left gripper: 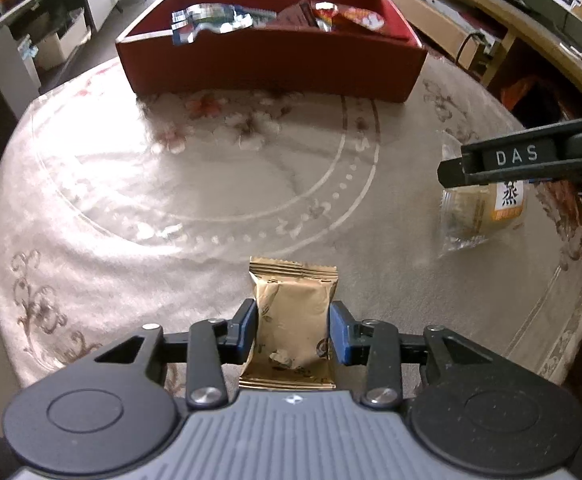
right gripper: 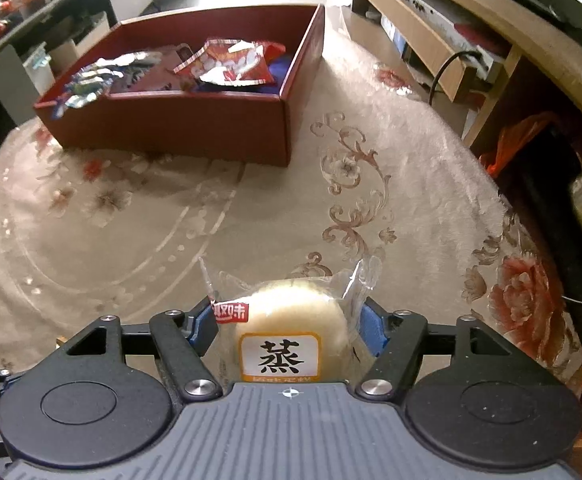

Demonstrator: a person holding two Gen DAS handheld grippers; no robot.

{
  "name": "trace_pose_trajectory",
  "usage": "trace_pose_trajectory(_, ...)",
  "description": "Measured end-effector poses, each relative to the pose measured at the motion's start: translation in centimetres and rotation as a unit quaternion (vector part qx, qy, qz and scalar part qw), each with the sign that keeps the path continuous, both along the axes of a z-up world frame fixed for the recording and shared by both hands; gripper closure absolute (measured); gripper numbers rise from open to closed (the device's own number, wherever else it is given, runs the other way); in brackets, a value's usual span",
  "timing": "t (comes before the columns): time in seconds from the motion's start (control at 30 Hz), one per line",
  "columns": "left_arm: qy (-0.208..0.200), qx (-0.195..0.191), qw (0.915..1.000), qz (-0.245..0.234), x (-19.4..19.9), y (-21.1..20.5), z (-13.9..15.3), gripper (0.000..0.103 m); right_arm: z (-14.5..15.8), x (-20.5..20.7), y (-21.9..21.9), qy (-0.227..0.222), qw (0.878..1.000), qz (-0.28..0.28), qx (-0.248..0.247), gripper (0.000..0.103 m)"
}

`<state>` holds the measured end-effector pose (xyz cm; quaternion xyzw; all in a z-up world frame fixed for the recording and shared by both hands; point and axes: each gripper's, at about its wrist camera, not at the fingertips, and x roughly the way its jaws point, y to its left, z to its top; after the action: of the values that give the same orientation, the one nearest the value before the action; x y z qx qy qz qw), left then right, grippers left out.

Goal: Organize snacks
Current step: 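Lift both held snacks and carry them over the red box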

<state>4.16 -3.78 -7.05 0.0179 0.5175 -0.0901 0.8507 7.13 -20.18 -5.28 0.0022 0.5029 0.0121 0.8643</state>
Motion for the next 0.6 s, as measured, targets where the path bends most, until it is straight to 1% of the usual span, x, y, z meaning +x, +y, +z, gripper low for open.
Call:
trace_pose_trajectory(0.17,-0.014,0.002,0.9998,0.012,0.6,0.6,0.9,0.063,0.8,-0.3,0.3,-0.015,1.000,0.006,0.009,0.028)
trace_pose_trajectory(0.6,-0.045,0.001,0.9983,0.038,3.0,2.3,2.5,0.063,1.6,-0.4,2.7,-0.032,0.999,0.042,-0.009,0.028)
